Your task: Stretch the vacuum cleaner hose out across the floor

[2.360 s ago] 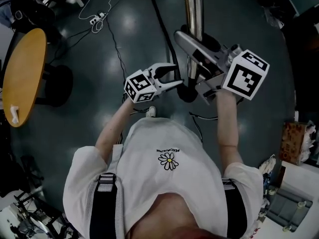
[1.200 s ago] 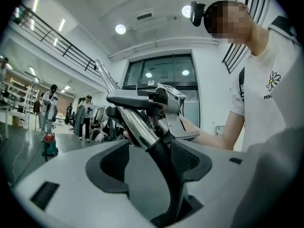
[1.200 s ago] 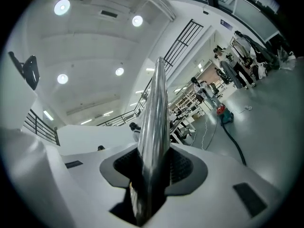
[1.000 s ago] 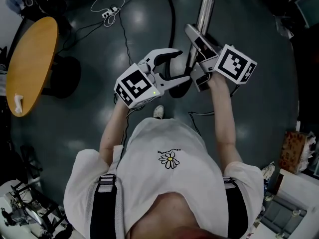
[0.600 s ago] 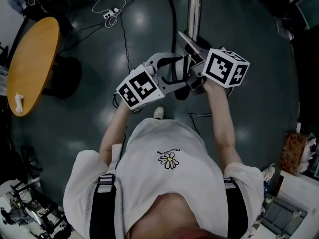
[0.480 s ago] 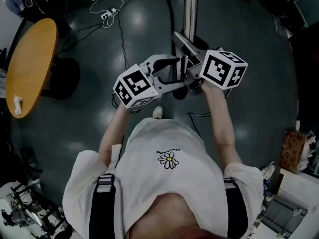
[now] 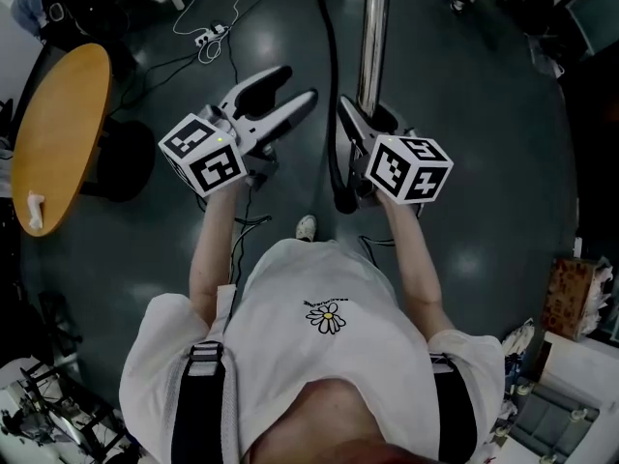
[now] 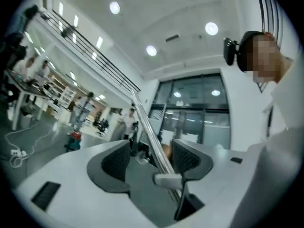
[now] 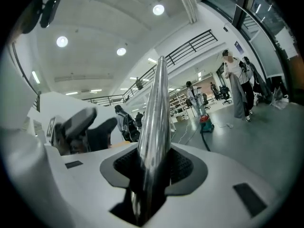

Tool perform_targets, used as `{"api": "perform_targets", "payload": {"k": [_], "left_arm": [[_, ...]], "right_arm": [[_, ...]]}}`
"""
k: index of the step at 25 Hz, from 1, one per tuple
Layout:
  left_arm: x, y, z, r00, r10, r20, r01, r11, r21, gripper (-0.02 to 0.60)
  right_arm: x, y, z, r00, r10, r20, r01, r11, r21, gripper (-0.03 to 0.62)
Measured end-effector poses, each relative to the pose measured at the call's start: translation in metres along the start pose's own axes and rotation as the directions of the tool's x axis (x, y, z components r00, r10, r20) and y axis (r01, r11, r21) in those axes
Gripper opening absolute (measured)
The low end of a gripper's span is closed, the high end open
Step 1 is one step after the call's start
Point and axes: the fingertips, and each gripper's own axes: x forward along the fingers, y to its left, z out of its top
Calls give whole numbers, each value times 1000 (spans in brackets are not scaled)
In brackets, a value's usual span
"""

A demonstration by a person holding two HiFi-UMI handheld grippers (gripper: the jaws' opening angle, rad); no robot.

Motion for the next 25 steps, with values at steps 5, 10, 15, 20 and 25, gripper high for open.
{"api": "perform_targets", "payload": {"k": [5,10,15,20,25], "left_arm": [[66,28,0,976,150,-155,-145,988,45,279],[91,35,-11,984,147,-102,-155,985,-70,278],[90,44,-19,975,188,-120,-201,974,-106,193],[86,49,-21,966,218,-141,-228,972,-62,186],[77,42,-8,975,181,-127,-189,980,-56,184]], "right_arm": [[7,22,-43,998,27,-58,-29,999,-30,160],[12,43,-66,992,68,-103,-80,990,-114,160],[17,45,-76,987,116,-107,-119,993,-22,160],[5,45,-80,970,219,-107,-213,975,64,161],[-34,43,-70,943,332,-4,-331,940,82,161]]}}
